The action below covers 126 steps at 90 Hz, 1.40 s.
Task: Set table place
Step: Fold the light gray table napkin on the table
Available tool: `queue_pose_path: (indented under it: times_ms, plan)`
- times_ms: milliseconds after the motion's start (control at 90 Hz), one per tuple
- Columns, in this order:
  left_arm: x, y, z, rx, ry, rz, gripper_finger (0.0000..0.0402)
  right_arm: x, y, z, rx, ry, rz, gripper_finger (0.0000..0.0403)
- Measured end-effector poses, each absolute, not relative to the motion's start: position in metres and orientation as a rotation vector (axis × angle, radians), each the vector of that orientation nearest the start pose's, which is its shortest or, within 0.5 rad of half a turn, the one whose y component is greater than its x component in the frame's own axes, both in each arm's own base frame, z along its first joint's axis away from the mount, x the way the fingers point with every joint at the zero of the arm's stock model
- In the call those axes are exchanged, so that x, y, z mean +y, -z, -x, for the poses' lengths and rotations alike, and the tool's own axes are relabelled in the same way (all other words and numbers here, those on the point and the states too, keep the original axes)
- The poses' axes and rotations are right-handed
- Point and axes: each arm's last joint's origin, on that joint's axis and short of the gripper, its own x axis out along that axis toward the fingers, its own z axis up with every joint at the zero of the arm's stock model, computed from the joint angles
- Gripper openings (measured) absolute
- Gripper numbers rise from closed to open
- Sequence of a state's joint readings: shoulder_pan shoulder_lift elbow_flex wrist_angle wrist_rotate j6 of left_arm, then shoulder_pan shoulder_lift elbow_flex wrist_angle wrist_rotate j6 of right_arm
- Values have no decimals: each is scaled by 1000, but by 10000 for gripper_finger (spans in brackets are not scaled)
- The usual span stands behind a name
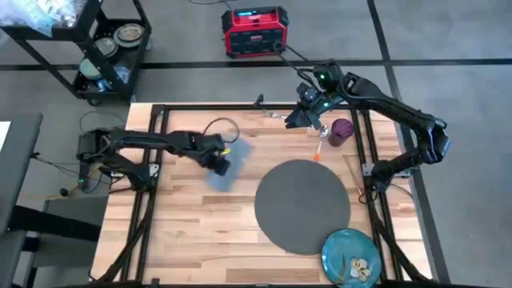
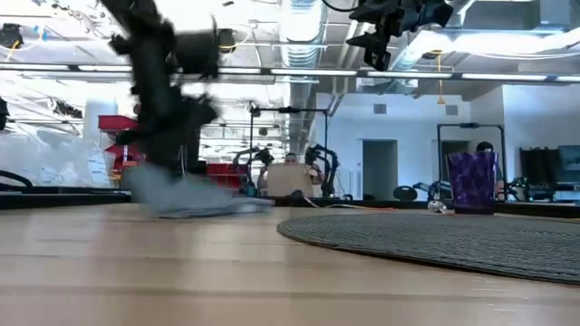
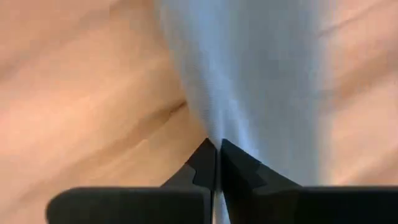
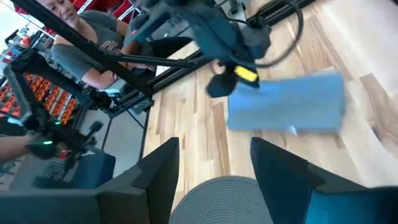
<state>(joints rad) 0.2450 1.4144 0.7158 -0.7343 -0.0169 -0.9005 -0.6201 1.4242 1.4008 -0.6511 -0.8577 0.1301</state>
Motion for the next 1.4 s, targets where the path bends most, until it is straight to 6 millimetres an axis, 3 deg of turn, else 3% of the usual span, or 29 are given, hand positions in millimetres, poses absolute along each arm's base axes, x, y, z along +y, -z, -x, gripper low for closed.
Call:
queue_pose_path:
  times_ms: [122, 222, 478, 600, 800, 911, 1011, 1067, 1278, 1400]
  plan:
    - [40, -135, -196, 1269, -915, 1049, 0, -152, -365, -254, 519, -201, -582, 184]
    - [27, -132, -191, 1283, -916, 1102, 9, -152, -365, -254, 521, -202, -583, 184]
    - [10, -164, -184, 1166, -831, 1129, 83, -151, -361, -252, 553, -207, -581, 185]
    - [7, -172, -169, 1179, -876, 1124, 125, -150, -360, -251, 567, -211, -579, 185]
    - [8, -190, -168, 1002, -807, 1173, 162, -148, -357, -248, 601, -217, -585, 185]
    - [11, -192, -174, 918, -798, 1118, 132, -146, -356, -249, 615, -202, -579, 183]
    - [16, -184, -182, 940, -794, 1026, 44, -145, -355, -250, 626, -185, -575, 170]
    - [20, -180, -189, 932, -777, 992, 16, -143, -355, -251, 630, -191, -574, 157]
    - [40, -156, -207, 954, -831, 921, 0, -136, -354, -255, 657, -172, -553, 76]
    - [39, -141, -212, 1033, -849, 910, 0, -132, -353, -256, 669, -186, -549, 35]
